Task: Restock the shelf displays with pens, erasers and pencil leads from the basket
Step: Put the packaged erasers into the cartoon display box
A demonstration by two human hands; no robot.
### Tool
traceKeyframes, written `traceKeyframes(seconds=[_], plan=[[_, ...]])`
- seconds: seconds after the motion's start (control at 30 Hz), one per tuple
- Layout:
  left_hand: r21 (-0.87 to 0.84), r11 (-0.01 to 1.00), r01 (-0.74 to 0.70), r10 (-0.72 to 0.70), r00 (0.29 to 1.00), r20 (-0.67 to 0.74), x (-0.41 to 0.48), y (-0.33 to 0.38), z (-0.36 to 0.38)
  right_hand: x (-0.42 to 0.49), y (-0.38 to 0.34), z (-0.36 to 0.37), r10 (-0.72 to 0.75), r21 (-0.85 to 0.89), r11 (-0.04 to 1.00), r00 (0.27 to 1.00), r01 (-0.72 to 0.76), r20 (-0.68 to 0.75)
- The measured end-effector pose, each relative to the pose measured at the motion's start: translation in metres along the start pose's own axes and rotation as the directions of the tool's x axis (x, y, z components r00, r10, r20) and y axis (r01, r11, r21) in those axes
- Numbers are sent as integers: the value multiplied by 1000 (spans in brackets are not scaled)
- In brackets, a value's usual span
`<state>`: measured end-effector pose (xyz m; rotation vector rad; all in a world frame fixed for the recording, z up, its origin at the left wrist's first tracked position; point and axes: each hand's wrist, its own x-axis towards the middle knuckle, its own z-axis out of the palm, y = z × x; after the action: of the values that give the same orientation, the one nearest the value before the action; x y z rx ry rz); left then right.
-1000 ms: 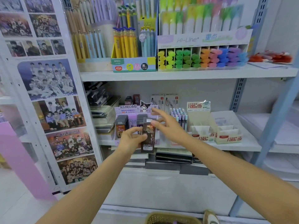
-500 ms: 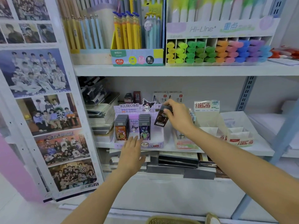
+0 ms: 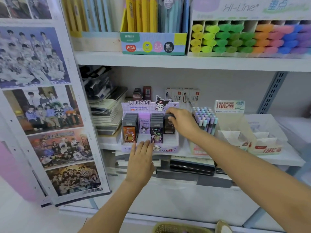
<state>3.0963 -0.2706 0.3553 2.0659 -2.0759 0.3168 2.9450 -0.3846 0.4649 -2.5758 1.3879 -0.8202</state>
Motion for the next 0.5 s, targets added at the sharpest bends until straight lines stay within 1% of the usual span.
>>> traceKeyframes(seconds=[0.07, 0.13, 0.2, 0.3, 0.33, 0.43, 0.5], plan=[[-7, 1000, 4, -4, 1000, -2, 0, 0, -1, 4, 1, -3, -9, -13, 1000, 999, 10, 44], [-9, 1000, 4, -4, 1000, -9, 0, 0, -1, 4, 0, -2, -18, -24, 1000, 998, 19, 55], [-10, 1000, 5, -5, 1000, -8, 1, 0, -2, 3, -1, 2, -24, -44, 999, 1000, 25, 16], [-10, 1000, 3, -3, 1000, -3, 0, 0, -2, 0, -3, 13, -51, -94, 995, 991, 39, -122], [-7, 1000, 2, -2, 1000, -2, 0, -1, -1, -2, -2, 17, -54, -120, 992, 989, 38, -135], [15, 1000, 1, -2, 1000, 14, 1, -1, -1, -9, -1, 29, -48, -210, 977, 995, 28, -90], [29, 1000, -1, 0, 999, 35, 1, -1, -2, -14, 2, 34, -32, -283, 959, 996, 5, -89]])
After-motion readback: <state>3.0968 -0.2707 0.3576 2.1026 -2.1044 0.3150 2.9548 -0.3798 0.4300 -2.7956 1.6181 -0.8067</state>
